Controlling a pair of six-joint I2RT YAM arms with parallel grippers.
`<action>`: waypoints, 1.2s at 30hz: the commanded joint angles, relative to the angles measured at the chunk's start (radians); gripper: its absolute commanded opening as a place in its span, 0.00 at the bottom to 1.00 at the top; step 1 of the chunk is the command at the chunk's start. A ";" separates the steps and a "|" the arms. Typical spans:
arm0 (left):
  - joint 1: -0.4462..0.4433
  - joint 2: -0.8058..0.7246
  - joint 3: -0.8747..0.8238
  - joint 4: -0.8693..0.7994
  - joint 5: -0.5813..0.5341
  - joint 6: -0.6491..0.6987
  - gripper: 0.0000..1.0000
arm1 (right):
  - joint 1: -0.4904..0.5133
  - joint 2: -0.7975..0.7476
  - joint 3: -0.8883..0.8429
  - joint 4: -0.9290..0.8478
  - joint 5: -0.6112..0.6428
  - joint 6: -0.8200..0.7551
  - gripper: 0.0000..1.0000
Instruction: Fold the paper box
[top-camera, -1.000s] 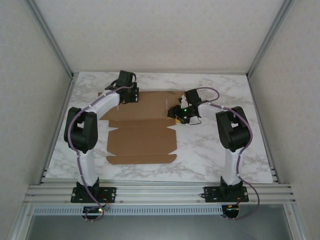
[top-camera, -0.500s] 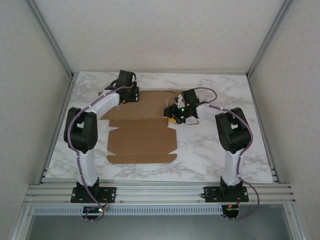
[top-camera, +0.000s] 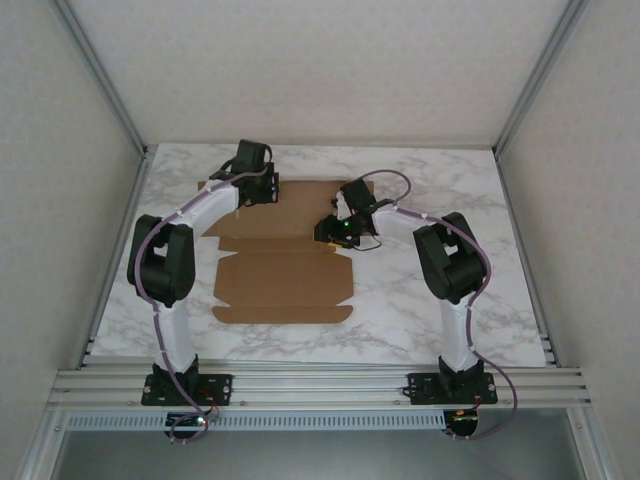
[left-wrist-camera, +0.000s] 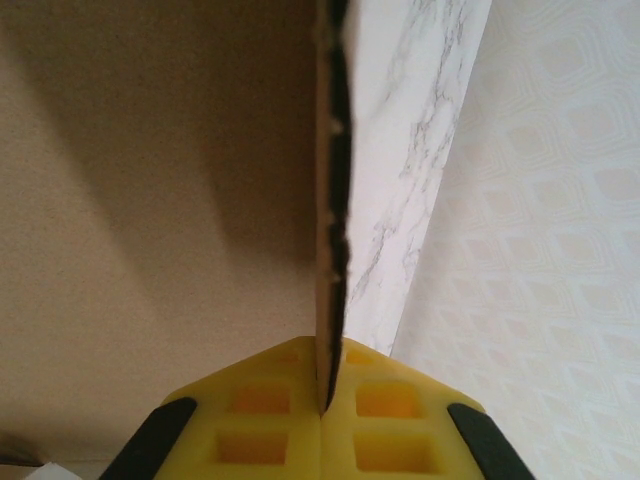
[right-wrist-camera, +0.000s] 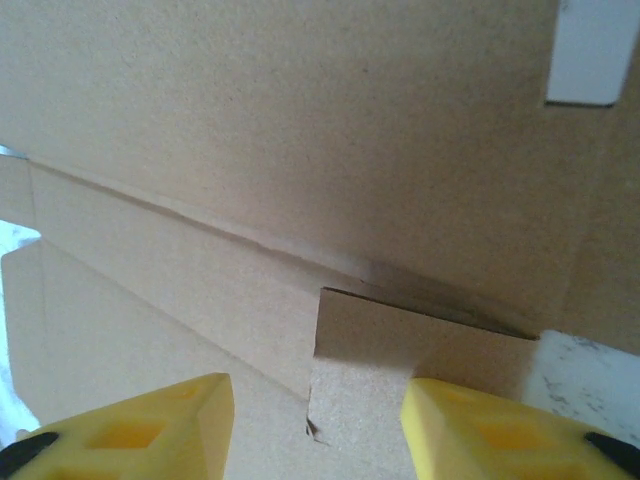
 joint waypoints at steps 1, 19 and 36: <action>0.000 -0.046 0.021 0.033 0.009 -0.013 0.00 | 0.002 0.038 0.005 -0.064 0.098 -0.046 0.50; -0.007 -0.071 0.012 0.249 0.097 0.245 0.00 | -0.064 -0.561 -0.215 0.070 0.295 -0.215 0.35; -0.090 -0.196 -0.161 0.330 0.012 0.504 0.00 | -0.151 -0.741 -0.380 0.104 0.589 -0.145 0.21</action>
